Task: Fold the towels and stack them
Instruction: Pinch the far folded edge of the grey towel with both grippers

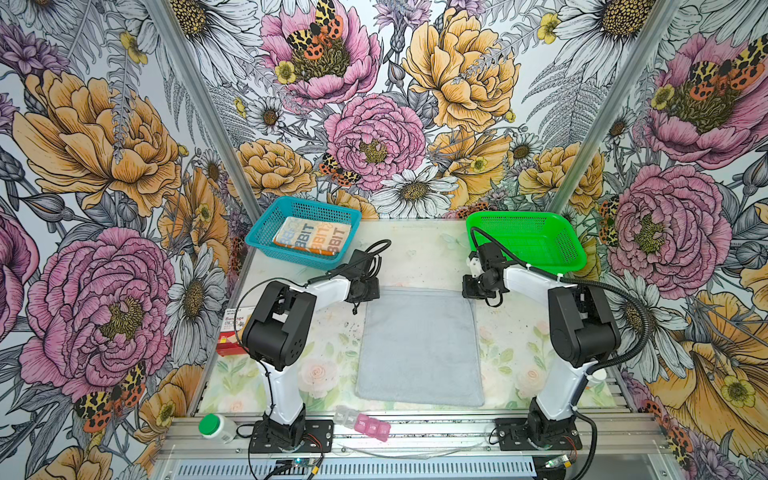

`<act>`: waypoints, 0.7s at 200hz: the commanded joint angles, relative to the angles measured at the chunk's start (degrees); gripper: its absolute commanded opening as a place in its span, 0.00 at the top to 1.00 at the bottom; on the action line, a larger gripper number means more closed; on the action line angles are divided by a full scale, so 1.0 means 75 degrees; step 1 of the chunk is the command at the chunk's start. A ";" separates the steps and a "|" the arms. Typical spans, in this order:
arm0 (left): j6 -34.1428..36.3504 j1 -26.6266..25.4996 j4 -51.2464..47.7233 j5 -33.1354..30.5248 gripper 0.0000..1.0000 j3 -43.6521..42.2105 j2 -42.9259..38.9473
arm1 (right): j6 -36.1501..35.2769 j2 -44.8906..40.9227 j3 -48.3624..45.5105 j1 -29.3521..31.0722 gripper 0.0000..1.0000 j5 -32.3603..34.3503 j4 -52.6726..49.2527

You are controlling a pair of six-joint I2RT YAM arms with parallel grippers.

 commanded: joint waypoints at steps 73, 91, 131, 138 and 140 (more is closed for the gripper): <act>0.0360 -0.0390 -0.0278 -0.0712 1.00 -0.0177 -0.1077 | -0.0011 -0.0773 -0.0025 0.0185 1.00 0.0084 -0.0251; 0.0373 -0.0449 -0.0308 -0.0760 1.00 -0.0181 -0.1229 | -0.0009 -0.1052 -0.0102 0.0198 1.00 0.0100 -0.0352; 0.0404 -0.0511 -0.0331 -0.0736 1.00 -0.0113 -0.1626 | 0.0038 -0.1761 -0.0340 0.0202 1.00 0.0343 -0.0638; 0.0417 -0.0527 -0.0355 -0.0726 1.00 -0.0059 -0.1681 | 0.0037 -0.1879 -0.0366 0.0194 1.00 0.0398 -0.0700; 0.0426 -0.0533 -0.0363 -0.0719 1.00 -0.0039 -0.1694 | 0.0046 -0.1900 -0.0376 0.0201 1.00 0.0418 -0.0717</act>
